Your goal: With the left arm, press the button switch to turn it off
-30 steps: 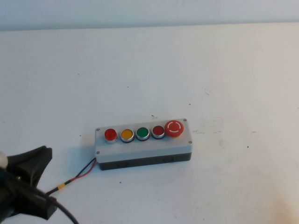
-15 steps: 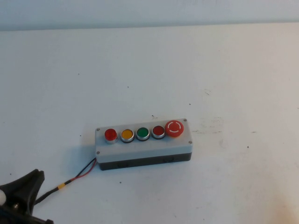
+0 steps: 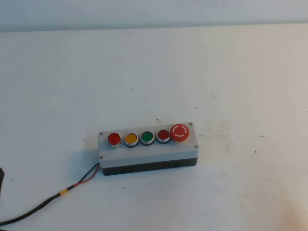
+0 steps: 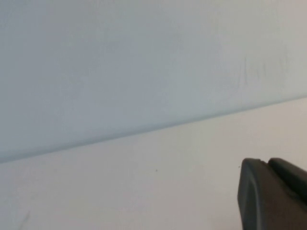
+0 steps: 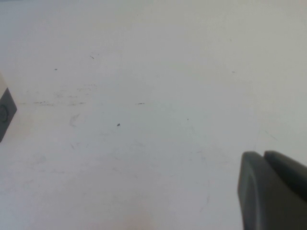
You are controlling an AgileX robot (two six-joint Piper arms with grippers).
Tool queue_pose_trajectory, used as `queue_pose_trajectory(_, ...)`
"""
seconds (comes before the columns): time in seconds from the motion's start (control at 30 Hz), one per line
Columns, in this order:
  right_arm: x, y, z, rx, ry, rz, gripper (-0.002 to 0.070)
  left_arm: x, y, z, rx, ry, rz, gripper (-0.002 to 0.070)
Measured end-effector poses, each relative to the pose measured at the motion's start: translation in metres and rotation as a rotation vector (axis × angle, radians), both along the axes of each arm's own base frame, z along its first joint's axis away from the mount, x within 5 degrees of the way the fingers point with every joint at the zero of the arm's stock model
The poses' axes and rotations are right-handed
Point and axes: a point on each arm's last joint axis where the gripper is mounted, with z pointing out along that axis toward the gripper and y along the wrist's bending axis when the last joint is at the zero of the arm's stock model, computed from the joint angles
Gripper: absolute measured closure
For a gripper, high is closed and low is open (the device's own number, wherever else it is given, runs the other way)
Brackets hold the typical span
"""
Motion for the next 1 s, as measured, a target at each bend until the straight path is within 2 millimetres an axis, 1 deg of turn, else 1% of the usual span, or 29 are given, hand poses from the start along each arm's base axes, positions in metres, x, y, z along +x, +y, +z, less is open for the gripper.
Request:
queue_pose_trajectory(0.17, 0.0, 0.0, 0.0, 0.0, 0.0, 0.0, 0.0692, -0.013, 0.003, -0.012, 0.01, 0.094, 0.015, 0.0678)
queue_pose_trajectory(0.37, 0.0, 0.0, 0.0, 0.0, 0.0, 0.0, 0.0692, -0.02, 0.009, -0.038, -0.029, 0.366, 0.068, 0.0678)
queue_pose_trajectory(0.43, 0.0, 0.0, 0.0, 0.0, 0.0, 0.0, 0.0692, -0.022, 0.01, -0.043, -0.03, 0.425, 0.082, 0.0678)
queue_pose_trajectory(1.0, 0.0, 0.0, 0.0, 0.0, 0.0, 0.0, 0.0692, -0.022, 0.01, -0.044, -0.034, 0.437, 0.089, 0.0678)
